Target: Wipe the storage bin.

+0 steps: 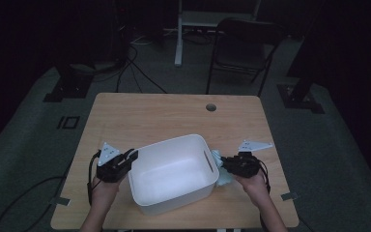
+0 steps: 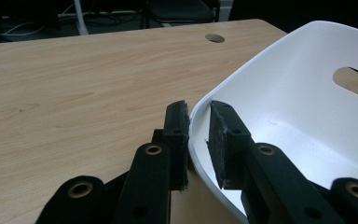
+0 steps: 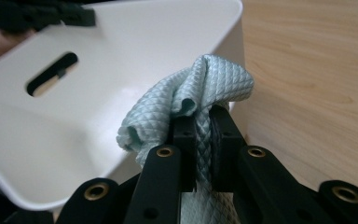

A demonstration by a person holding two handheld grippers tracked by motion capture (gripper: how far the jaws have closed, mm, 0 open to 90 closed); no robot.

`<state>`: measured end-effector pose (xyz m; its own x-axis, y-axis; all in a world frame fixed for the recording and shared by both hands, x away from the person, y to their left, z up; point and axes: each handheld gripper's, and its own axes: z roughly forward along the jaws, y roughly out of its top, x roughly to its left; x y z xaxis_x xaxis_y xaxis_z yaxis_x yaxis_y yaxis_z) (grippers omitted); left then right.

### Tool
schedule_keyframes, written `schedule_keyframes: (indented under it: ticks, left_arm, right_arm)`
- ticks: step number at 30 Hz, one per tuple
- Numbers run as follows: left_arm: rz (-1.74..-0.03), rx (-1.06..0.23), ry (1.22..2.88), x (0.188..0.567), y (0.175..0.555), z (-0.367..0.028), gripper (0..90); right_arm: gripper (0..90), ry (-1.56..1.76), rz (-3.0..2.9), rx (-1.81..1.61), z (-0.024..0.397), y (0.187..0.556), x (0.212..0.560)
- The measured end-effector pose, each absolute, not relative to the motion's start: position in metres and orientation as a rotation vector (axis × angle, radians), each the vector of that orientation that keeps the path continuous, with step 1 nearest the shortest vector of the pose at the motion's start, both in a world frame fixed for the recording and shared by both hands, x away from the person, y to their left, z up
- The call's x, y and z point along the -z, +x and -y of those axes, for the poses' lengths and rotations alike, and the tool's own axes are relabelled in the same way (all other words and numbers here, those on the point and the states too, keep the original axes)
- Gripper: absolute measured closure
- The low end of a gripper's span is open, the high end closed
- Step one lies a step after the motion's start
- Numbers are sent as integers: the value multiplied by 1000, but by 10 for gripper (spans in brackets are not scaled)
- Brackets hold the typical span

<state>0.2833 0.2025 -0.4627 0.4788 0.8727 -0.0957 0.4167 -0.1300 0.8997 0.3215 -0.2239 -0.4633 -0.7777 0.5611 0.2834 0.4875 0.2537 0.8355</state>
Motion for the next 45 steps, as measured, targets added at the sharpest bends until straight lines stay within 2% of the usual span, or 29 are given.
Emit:
schedule_keyframes:
  ticks: [10, 17, 24, 30, 39, 45]
  left_arm:
    - [-1097, -576, 1741, 463, 284, -203, 777]
    - [-1100, -578, 1739, 463, 283, -203, 776]
    - [-1099, -577, 1739, 463, 284, -203, 776]
    - [-1102, -578, 1735, 463, 284, -202, 776]
    - [-1097, -577, 1739, 463, 284, -202, 776]
    - [-1099, -577, 1737, 463, 284, -202, 777]
  right_arm:
    - [834, 1015, -2413, -1617, 226, 329, 455]
    - [834, 1046, -2440, -1576, 220, 335, 467]
    - [834, 1027, -2409, -1638, 223, 339, 456]
    - [835, 1063, -2442, -1589, 217, 345, 469]
    - [834, 1072, -2410, -1649, 219, 352, 461]
    - [835, 1088, -2450, -1612, 216, 359, 470]
